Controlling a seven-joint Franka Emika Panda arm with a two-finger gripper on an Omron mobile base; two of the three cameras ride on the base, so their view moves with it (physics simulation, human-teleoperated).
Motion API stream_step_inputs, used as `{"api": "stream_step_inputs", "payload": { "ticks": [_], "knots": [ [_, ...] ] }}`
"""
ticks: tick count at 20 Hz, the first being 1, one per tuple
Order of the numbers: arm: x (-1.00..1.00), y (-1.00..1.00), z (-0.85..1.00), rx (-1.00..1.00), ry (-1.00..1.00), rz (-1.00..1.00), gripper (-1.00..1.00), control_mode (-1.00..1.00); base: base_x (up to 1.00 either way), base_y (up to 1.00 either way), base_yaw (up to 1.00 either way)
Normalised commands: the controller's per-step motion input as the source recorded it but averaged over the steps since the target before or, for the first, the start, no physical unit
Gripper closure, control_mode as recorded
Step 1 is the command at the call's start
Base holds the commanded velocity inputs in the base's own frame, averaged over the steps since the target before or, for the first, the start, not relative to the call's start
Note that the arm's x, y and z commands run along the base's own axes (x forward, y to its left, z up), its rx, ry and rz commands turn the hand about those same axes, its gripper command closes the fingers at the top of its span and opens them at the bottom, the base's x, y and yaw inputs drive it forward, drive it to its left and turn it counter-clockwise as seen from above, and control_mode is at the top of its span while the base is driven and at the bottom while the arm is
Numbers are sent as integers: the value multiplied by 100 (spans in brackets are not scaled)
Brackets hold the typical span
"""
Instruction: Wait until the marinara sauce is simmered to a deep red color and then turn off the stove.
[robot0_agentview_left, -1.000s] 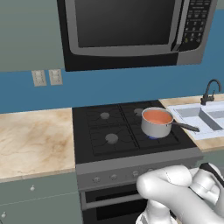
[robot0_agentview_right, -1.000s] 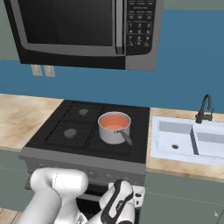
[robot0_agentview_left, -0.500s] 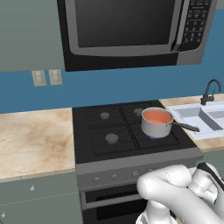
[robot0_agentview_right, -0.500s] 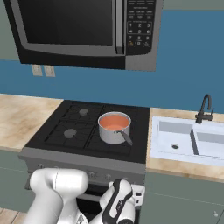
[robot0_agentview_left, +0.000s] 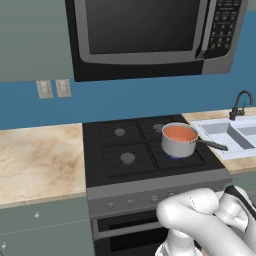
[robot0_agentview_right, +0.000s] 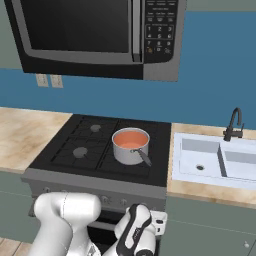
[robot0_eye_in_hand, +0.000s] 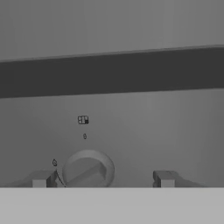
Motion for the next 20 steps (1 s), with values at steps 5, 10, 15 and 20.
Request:
{"api": "stream_step_inputs", "payload": {
  "ticks": [5, 10, 15, 20],
  "knots": [
    [0, 0, 0, 0, 0, 0, -100, -100, 0, 0, 0],
    [0, 6, 0, 0, 0, 0, -100, -100, 0, 0, 0],
    [0, 4, 0, 0, 0, 0, -100, -100, 0, 0, 0],
    [0, 2, 0, 0, -1, 0, -100, -100, 0, 0, 0]
  ]
}}
